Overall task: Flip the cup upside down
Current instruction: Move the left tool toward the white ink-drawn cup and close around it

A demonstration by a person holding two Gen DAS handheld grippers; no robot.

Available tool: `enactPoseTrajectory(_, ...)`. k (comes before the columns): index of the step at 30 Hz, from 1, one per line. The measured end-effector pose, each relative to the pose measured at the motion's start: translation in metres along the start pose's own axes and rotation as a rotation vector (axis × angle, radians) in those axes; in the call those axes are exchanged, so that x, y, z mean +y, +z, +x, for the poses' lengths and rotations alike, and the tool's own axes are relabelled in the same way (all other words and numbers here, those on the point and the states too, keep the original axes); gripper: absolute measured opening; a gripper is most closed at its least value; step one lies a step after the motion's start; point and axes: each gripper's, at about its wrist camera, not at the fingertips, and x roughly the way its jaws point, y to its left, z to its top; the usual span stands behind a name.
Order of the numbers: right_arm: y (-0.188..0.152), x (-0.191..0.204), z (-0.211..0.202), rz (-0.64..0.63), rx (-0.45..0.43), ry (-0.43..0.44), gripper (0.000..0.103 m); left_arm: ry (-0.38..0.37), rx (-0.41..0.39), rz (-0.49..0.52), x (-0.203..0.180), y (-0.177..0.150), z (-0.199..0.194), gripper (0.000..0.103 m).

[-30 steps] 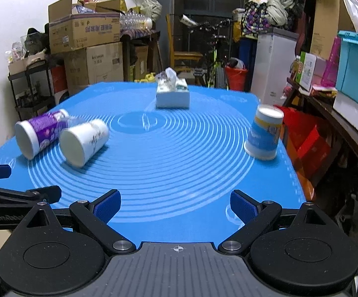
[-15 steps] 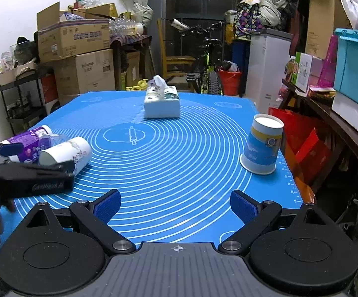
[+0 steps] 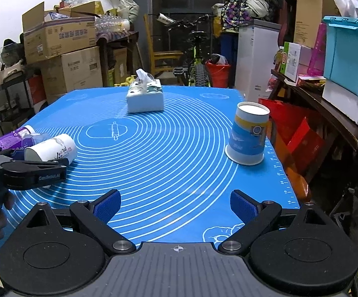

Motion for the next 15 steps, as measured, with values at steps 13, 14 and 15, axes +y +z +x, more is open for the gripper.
enactPoseTrajectory(13, 0.002, -0.027, -0.003, 0.048, 0.007, -0.077, 0.095, -0.137, -0.012, -0.072, -0.052, -0.001, -0.043, 0.068)
enactPoseTrajectory(14, 0.001, -0.030, -0.002, 0.049, 0.012, -0.081, 0.095, -0.147, -0.009, -0.079, -0.057, -0.002, -0.045, 0.068)
enactPoseTrajectory(15, 0.001, -0.032, -0.002, 0.051, 0.014, -0.085, 0.095, -0.152, -0.007, -0.082, -0.058, -0.004, -0.047, 0.068)
